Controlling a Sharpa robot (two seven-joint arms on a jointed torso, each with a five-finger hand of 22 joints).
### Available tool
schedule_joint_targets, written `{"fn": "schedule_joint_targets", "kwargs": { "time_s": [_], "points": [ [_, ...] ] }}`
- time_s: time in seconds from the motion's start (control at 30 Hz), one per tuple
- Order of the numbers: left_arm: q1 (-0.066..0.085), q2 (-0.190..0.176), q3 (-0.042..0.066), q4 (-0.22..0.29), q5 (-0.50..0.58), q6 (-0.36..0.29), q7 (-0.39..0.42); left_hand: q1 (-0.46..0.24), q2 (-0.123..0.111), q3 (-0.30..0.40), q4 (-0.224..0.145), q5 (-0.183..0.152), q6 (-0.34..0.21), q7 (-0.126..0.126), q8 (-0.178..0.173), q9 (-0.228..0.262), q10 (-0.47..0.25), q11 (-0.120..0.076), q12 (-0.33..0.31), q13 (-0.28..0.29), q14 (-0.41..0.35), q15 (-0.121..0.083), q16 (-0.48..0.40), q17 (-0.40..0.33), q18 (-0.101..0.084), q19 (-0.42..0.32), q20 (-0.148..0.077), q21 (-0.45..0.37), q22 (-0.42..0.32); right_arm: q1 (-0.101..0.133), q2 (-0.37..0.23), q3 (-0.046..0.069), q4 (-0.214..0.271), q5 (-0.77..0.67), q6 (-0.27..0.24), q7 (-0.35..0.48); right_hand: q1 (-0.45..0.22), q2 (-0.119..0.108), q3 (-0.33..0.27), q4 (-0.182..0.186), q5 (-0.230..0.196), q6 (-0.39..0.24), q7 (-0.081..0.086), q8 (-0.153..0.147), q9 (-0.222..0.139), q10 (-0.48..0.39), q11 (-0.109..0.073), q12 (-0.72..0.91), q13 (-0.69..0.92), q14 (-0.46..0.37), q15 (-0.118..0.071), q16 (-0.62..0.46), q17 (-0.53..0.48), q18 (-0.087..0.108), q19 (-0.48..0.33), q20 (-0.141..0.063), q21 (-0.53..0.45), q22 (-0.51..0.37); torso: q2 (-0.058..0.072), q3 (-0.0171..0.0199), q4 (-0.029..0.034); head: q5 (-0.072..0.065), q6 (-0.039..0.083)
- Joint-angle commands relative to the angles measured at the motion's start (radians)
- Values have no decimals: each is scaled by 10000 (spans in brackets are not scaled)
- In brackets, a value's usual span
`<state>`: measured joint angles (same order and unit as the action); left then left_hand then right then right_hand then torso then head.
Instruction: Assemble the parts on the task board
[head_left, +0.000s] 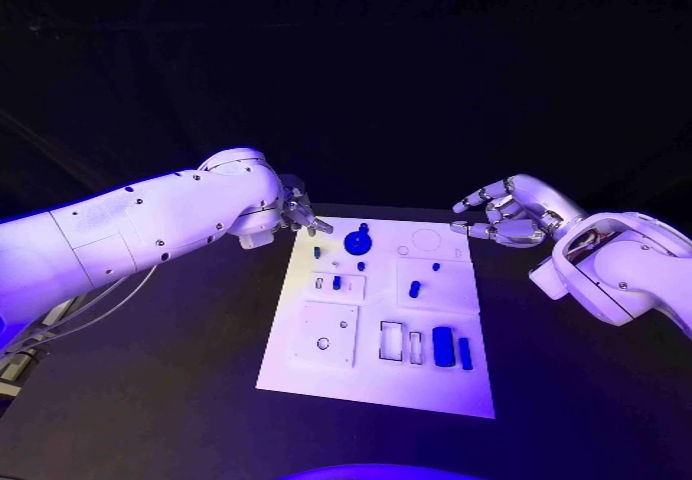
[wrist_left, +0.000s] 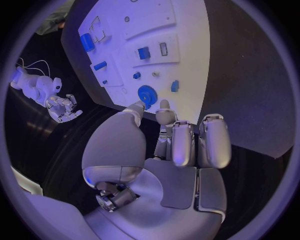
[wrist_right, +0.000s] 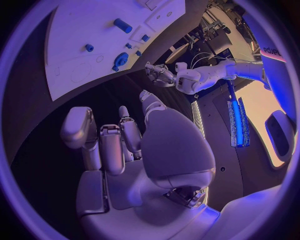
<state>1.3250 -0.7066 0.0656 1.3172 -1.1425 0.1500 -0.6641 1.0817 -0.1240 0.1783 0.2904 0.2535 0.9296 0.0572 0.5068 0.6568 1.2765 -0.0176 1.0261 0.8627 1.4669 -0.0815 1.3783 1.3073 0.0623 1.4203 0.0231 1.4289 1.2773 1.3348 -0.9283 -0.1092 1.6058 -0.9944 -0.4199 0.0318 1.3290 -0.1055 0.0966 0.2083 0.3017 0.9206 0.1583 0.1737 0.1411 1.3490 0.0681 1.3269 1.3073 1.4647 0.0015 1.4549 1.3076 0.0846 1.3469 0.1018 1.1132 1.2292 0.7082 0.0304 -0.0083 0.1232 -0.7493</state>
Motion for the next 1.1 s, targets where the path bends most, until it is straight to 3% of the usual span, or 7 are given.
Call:
{"fn": "schedule_joint_targets", "kwargs": {
  "time_s": [0.03,0.13,0.27,0.37,0.53,0.67,1.1],
  "points": [
    [45,104,11,-271,259,22,111,146,-3,-75,-6,5,-48,4,-53,-36,-38,18,1,6,456,49,-53,277,2,-32,16,-36,34,-12,21,2,-15,-98,7,16,-91,11,-61,-3,43,-48,-30,51,-17,-53,26,-25,99,608,-64,-45,799,154,-35,-8,-31,-8,13,-6,-10,24,20],
    [64,172,13,-524,237,27,116,172,8,-97,-7,6,-39,7,-69,-58,-14,21,52,68,457,53,-49,282,-8,-5,19,-12,83,-18,27,1,-26,-98,10,16,-91,11,-61,-3,43,-48,-30,51,-17,-53,26,-25,99,608,-64,-45,799,154,-35,-8,-31,-8,17,-13,14,19,10],
    [76,341,5,-938,129,137,119,196,10,-125,-8,6,-26,9,-84,-79,-10,23,62,74,456,55,-52,278,-12,9,22,-2,106,-22,41,1,-30,-98,15,15,-91,11,-61,-3,43,-48,-30,51,-17,-53,26,-25,99,608,-64,-45,799,154,-35,-8,-31,-8,4,7,13,63,-9],
    [70,506,-12,-1211,84,186,127,196,10,-125,-8,6,-26,9,-84,-79,-10,23,62,74,456,55,-52,278,-12,9,22,-2,106,-26,51,1,-35,-98,18,21,-91,11,-61,-3,43,-48,-30,51,-17,-53,26,-25,99,608,-64,-45,799,154,-35,-8,-31,-8,25,-13,-2,80,-5],
    [37,857,-156,-1784,47,436,172,205,9,-233,10,1,3,19,-130,-142,-26,33,54,51,455,64,-54,277,-5,-6,31,-20,74,-32,70,1,-34,-98,21,20,-83,17,-62,-4,49,-48,-31,53,-19,-48,24,-21,101,609,-65,-43,804,153,-31,-9,-26,-3,36,-25,-36,100,-29],
    [1,1030,-211,-2059,43,535,188,171,50,-323,22,2,26,26,-167,-194,-34,41,62,51,454,71,-55,276,-4,-6,38,-24,71,-34,79,1,-33,-98,22,13,-78,20,-62,-5,51,-48,-32,54,-19,-45,24,-18,104,609,-66,-43,804,152,-28,-9,-23,0,62,-38,-58,106,-3],
    [-44,1294,-288,-2455,15,893,185,42,157,-536,22,-3,83,30,-231,-295,-54,47,59,19,453,79,-57,275,-7,4,49,-20,88,-36,111,1,-41,-98,30,5,-78,20,-62,-5,51,-48,-32,54,-19,-45,24,-18,104,609,-66,-43,804,152,-28,-9,-23,0,65,-37,-52,103,-54]
  ]
}}
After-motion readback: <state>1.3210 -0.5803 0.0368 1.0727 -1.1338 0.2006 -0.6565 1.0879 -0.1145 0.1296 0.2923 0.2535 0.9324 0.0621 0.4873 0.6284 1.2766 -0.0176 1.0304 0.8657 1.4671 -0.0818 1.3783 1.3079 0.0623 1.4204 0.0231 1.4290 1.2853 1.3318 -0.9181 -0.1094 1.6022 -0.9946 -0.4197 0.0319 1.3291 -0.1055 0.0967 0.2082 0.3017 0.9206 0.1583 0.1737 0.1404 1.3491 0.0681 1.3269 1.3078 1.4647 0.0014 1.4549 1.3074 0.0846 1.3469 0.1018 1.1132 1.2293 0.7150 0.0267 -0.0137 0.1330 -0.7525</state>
